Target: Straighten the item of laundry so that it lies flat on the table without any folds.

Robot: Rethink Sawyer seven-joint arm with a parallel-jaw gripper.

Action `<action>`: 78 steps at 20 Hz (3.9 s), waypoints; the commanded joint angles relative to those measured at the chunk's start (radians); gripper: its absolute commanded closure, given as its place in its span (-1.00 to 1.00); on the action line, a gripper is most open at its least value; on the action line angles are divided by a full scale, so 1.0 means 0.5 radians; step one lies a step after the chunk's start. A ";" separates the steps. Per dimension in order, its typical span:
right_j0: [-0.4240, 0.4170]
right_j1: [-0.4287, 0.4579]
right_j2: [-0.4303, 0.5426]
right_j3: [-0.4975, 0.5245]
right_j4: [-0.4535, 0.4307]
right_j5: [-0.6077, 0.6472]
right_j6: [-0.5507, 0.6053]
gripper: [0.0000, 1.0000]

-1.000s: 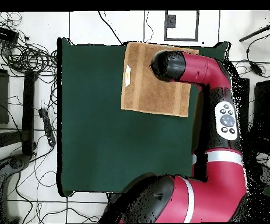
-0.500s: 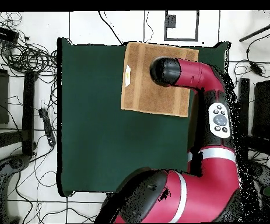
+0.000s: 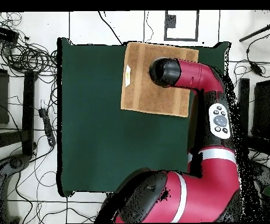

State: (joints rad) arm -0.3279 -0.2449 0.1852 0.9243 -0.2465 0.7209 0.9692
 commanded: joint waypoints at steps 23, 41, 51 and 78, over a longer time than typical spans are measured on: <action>-0.113 -0.320 0.006 0.681 0.036 0.058 0.304 -1.00; -0.216 -0.268 0.079 0.857 -0.027 -0.218 0.265 -1.00; -0.207 -0.140 0.117 0.767 -0.059 -0.269 0.223 -1.00; -0.211 0.020 0.127 0.674 -0.049 -0.348 0.240 -1.00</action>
State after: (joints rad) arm -0.4585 -0.3156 0.1793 1.2008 -0.2660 0.5888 0.9692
